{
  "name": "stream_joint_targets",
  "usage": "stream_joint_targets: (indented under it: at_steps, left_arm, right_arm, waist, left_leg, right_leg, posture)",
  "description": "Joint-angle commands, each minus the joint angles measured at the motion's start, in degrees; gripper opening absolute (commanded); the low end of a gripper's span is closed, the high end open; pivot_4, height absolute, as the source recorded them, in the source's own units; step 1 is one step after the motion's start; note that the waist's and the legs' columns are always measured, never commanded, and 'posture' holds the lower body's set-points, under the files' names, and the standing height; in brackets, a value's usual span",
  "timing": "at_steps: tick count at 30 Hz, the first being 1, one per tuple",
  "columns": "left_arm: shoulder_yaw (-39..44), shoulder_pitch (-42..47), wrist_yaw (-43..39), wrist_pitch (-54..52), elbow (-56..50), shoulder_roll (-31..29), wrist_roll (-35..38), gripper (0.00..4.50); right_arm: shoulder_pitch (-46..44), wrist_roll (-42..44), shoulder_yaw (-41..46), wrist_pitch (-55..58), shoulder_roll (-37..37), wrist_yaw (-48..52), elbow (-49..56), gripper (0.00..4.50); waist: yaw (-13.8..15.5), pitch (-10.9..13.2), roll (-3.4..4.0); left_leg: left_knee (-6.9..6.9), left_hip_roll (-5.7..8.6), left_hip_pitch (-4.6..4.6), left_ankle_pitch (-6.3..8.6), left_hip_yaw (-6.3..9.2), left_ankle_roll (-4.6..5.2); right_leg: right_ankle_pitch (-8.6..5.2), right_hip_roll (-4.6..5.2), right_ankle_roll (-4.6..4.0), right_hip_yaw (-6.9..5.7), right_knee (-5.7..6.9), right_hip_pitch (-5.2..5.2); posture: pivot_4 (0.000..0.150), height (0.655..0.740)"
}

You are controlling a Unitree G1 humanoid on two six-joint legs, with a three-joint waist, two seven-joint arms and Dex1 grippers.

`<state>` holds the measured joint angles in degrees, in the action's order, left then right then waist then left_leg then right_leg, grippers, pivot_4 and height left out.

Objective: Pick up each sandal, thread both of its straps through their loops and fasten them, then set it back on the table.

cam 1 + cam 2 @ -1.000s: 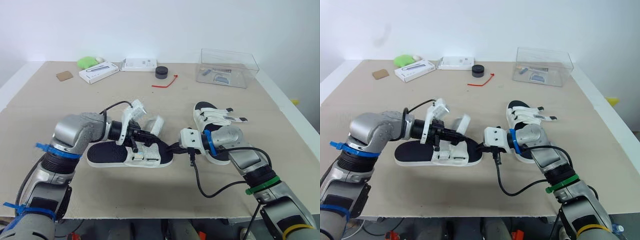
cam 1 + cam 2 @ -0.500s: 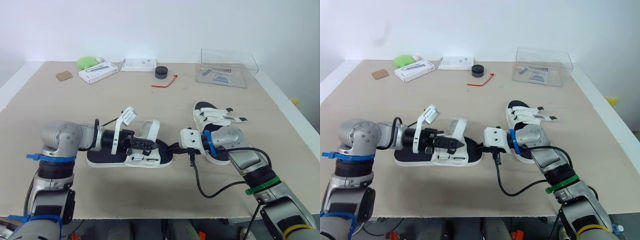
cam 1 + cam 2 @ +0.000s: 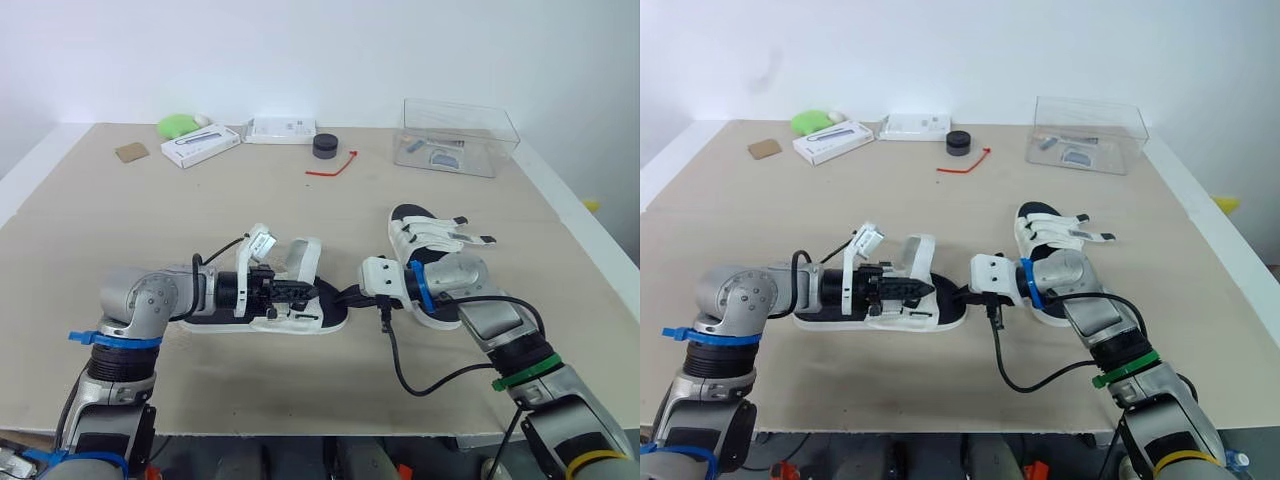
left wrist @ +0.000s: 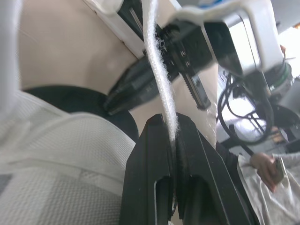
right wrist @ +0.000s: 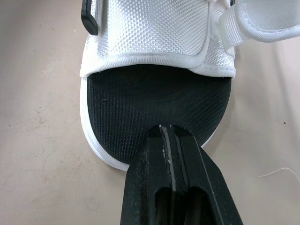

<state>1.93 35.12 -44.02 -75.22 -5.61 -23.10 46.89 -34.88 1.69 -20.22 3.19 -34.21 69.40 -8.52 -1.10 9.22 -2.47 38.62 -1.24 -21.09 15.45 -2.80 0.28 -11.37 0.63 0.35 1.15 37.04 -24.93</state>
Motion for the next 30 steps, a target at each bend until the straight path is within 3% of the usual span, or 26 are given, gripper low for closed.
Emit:
stream_joint_targets:
  at_steps: [1, 13, 18, 24, 30]
  left_arm:
    - [-1.9, 1.0, 0.0, 1.2, 0.3, 0.6, -0.4, 0.01]
    - [-7.1, -0.2, -6.0, -1.9, -2.6, -3.2, 2.5, 0.01]
    - [-10.3, 0.2, -7.1, 1.0, -1.6, -4.6, -0.4, 0.01]
    - [-8.7, 2.4, -6.0, 2.9, 1.4, -2.2, -0.9, 0.01]
    - [-8.1, 4.6, -11.0, 5.9, 0.9, -6.0, -1.1, 0.01]
  right_arm:
    - [1.1, -2.4, -1.2, 1.1, -1.0, 0.0, -1.3, 0.00]
    - [1.2, -2.5, -0.9, 1.3, -1.1, 0.1, -1.0, 0.00]
    - [1.1, -2.6, -0.9, 1.3, -1.0, 0.0, -1.2, 0.00]
    - [1.1, -2.6, -0.9, 1.4, -1.0, -0.1, -1.0, 0.00]
    - [1.4, -2.8, -0.7, 1.2, -1.3, 0.0, -0.9, 0.00]
  waist:
    - [0.0, 0.0, 0.00]
    - [0.0, 0.0, 0.00]
    - [-0.1, 0.0, 0.00]
    - [0.0, 0.0, 0.00]
    - [-0.1, 0.0, -0.01]
  left_leg:
    - [0.00, 0.03, 0.00, -0.02, -0.01, 0.00]
    - [-0.02, 0.15, -0.01, -0.04, 0.00, 0.01]
    - [-0.06, 0.14, -0.03, -0.04, 0.03, 0.01]
    - [-0.05, 0.24, -0.02, -0.09, 0.08, 0.07]
    - [-0.05, 0.41, -0.04, -0.18, 0.03, 0.14]
  right_leg:
    - [0.00, 0.02, 0.00, -0.01, 0.00, 0.00]
    - [0.04, 0.18, 0.20, -0.02, -0.02, 0.01]
    - [-0.02, 0.17, 0.17, -0.02, -0.03, -0.01]
    - [-0.09, 0.26, 0.06, -0.04, -0.03, 0.04]
    - [-0.03, 0.41, 0.15, -0.05, -0.04, 0.03]
  posture:
    - [0.150, 0.7400]
    - [0.150, 0.7400]
    - [0.150, 0.7400]
    - [0.150, 0.7400]
    - [0.150, 0.7400]
